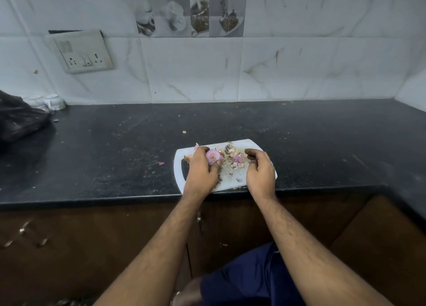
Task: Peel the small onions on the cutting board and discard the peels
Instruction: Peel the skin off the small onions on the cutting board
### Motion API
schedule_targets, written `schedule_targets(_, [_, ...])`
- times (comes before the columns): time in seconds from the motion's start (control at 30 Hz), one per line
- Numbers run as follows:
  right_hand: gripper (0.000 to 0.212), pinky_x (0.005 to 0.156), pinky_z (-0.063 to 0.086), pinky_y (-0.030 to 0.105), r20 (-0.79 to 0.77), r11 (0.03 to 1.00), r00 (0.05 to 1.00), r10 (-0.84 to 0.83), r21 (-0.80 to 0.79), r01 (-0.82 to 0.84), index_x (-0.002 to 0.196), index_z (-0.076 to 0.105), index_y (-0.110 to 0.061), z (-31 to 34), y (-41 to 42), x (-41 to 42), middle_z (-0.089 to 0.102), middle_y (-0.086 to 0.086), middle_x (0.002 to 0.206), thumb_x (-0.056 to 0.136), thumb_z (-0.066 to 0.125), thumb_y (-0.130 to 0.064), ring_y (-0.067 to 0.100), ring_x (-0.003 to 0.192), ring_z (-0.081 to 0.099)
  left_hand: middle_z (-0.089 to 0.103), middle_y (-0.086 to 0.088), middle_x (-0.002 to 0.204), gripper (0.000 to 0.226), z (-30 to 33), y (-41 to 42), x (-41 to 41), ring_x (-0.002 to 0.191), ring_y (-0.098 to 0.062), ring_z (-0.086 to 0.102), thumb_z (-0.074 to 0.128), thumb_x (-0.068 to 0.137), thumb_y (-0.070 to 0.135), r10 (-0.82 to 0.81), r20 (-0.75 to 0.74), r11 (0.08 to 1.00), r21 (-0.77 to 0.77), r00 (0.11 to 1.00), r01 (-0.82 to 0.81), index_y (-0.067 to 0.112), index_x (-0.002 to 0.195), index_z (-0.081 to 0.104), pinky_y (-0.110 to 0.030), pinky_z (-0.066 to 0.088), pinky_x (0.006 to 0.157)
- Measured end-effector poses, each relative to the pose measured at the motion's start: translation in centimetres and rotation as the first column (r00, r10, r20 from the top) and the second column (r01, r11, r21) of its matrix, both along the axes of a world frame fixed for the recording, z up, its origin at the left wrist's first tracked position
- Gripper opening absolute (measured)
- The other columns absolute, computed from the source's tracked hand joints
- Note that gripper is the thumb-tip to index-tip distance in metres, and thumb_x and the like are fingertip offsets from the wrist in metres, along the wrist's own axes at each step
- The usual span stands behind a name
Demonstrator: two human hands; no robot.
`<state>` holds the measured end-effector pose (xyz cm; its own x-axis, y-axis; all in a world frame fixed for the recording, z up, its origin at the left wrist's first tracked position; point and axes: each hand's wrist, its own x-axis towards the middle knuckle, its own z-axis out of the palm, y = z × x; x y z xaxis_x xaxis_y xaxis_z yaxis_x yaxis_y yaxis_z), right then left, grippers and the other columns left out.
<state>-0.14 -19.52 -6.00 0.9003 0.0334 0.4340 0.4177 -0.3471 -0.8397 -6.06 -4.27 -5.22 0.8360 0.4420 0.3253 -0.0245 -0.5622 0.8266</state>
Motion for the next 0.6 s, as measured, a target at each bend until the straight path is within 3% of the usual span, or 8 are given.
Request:
schedule_targets(0.07, [0.036, 0.093, 0.041, 0.005, 0.001, 1.0, 1.0, -0.009, -0.006, 0.009, 0.122, 0.068, -0.013, -0.02, -0.03, 0.05, 0.064, -0.01, 0.119, 0.096, 0.05, 0.002, 0.006, 0.112, 0.062, 0.065, 0.002, 0.116, 0.031, -0.16, -0.05, 0.15, 0.106, -0.012, 0.062, 0.069, 0.099, 0.024, 0.005, -0.021, 0.999, 0.034, 1.0, -0.004, 0.016, 0.124, 0.052, -0.025, 0.049, 0.09])
schedule_targets(0.2, [0.033, 0.099, 0.042, 0.017, 0.013, 0.997, 1.0, -0.007, -0.075, 0.008, 0.128, 0.066, -0.013, -0.07, 0.33, 0.22, 0.063, -0.006, 0.128, 0.097, 0.057, -0.007, 0.009, 0.118, 0.059, 0.061, 0.001, 0.117, 0.034, -0.32, -0.25, 0.31, 0.109, -0.016, 0.061, 0.068, 0.098, 0.015, -0.001, -0.032, 0.997, 0.074, 1.0, 0.004, 0.013, 0.127, 0.052, -0.027, 0.049, 0.095])
schedule_targets(0.37, [0.037, 0.103, 0.037, 0.018, -0.016, 0.989, 1.0, -0.012, -0.146, 0.009, 0.136, 0.061, -0.012, 0.19, 0.55, 0.21, 0.062, -0.003, 0.136, 0.099, 0.055, -0.01, 0.012, 0.126, 0.056, 0.065, -0.002, 0.117, 0.032, -0.1, -0.02, 0.17, 0.107, -0.016, 0.063, 0.066, 0.1, 0.025, 0.021, -0.011, 1.0, -0.001, 1.0, -0.021, 0.014, 0.125, 0.05, -0.029, 0.051, 0.091])
schedule_targets(0.5, [0.035, 0.105, 0.042, 0.023, -0.02, 0.988, 0.999, -0.035, -0.149, 0.032, 0.136, 0.061, -0.012, 0.09, 0.51, 0.26, 0.064, -0.002, 0.135, 0.103, 0.052, -0.018, 0.013, 0.126, 0.057, 0.064, -0.004, 0.117, 0.031, -0.06, -0.12, 0.14, 0.107, -0.017, 0.062, 0.065, 0.101, 0.024, 0.027, 0.011, 1.0, -0.008, 1.0, -0.027, 0.013, 0.124, 0.049, -0.031, 0.051, 0.093])
schedule_targets(0.6, [0.038, 0.097, 0.049, 0.028, 0.008, 0.99, 0.999, -0.034, -0.136, 0.034, 0.129, 0.065, -0.012, 0.04, 0.54, 0.09, 0.068, -0.003, 0.123, 0.108, 0.042, -0.035, 0.016, 0.116, 0.062, 0.062, -0.004, 0.121, 0.034, -0.03, -0.19, 0.06, 0.111, -0.017, 0.061, 0.065, 0.101, 0.023, 0.032, 0.026, 0.999, -0.025, 0.999, -0.032, 0.011, 0.127, 0.048, -0.031, 0.051, 0.096])
